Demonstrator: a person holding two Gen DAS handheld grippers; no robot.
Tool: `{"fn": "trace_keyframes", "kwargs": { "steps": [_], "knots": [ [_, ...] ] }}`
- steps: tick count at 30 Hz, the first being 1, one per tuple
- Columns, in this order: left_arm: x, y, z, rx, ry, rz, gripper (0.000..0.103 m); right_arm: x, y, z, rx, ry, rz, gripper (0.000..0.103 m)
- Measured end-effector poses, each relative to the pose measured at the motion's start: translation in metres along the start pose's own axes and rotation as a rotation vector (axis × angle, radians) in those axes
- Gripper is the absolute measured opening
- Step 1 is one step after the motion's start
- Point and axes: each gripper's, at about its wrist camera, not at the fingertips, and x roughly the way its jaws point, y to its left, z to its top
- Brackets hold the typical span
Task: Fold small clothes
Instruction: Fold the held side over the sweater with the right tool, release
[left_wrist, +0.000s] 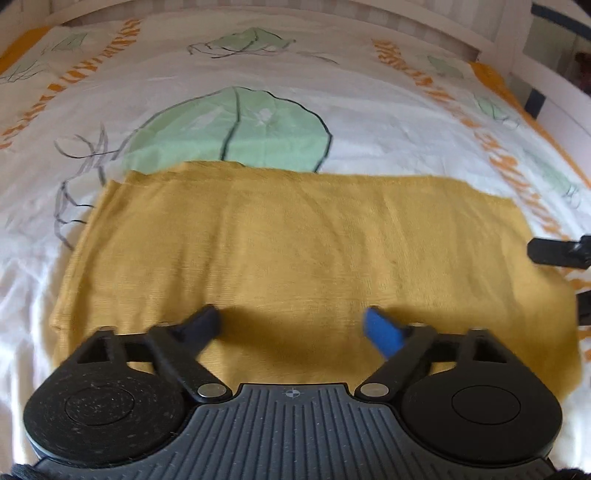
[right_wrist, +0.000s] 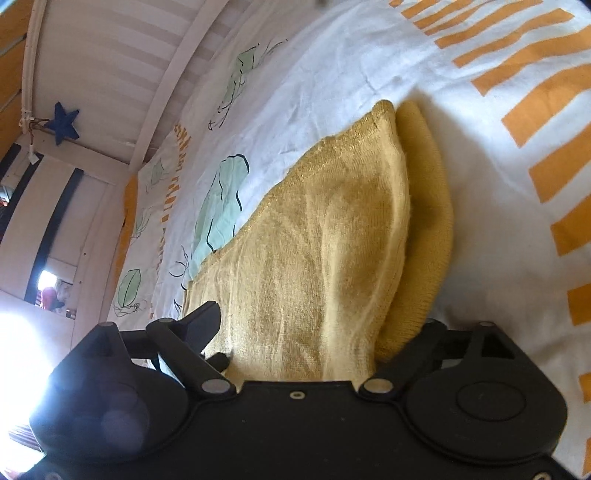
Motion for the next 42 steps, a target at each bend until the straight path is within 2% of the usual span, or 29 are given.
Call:
{"fn": "trace_keyframes", "kwargs": {
  "steps": [5, 8, 10, 11, 13, 15, 17, 21, 25, 29, 33, 38, 42],
  "knots": [
    [-0.038, 0.040, 0.001, -0.050, 0.014, 0.012, 0.077, -0.004, 0.002, -0.002, -0.024, -0.045, -0.023, 0.087],
    [-0.057, 0.065, 0.002, -0.049, 0.000, 0.037, 0.077, -0.006, 0.008, -0.004, -0.070, -0.075, -0.091, 0.063],
    [-0.065, 0.079, 0.002, -0.033, -0.027, 0.057, 0.077, -0.007, 0.014, -0.006, -0.109, -0.099, -0.159, 0.038],
    [-0.066, 0.085, 0.003, -0.024, -0.044, 0.066, 0.077, -0.006, 0.016, -0.008, -0.121, -0.112, -0.186, 0.031],
    [-0.064, 0.096, 0.003, -0.040, -0.059, 0.079, 0.077, -0.008, 0.019, -0.010, -0.134, -0.134, -0.213, 0.030],
    [-0.058, 0.104, 0.010, -0.067, -0.031, 0.037, 0.077, -0.009, 0.027, -0.013, -0.161, -0.155, -0.253, 0.029],
    [-0.055, 0.107, 0.021, -0.069, -0.042, 0.006, 0.077, -0.008, 0.039, -0.016, -0.194, -0.167, -0.290, 0.027],
    [-0.055, 0.110, 0.034, -0.053, -0.077, 0.045, 0.077, -0.006, 0.074, -0.017, -0.246, -0.186, -0.345, 0.026],
    [-0.060, 0.132, 0.033, -0.123, -0.062, 0.067, 0.077, 0.011, 0.123, -0.013, -0.349, -0.148, -0.367, 0.026],
    [-0.064, 0.155, 0.039, -0.205, -0.058, 0.048, 0.077, 0.043, 0.173, -0.019, -0.450, -0.092, -0.353, 0.026],
    [-0.067, 0.169, 0.043, -0.238, -0.061, 0.039, 0.077, 0.089, 0.212, -0.033, -0.517, -0.031, -0.316, 0.025],
    [-0.073, 0.188, 0.047, -0.284, -0.074, 0.059, 0.077, 0.150, 0.242, -0.062, -0.581, 0.058, -0.304, 0.025],
    [-0.077, 0.203, 0.048, -0.335, -0.080, 0.056, 0.077, 0.192, 0.248, -0.087, -0.611, 0.114, -0.317, 0.025]
  ]
}}
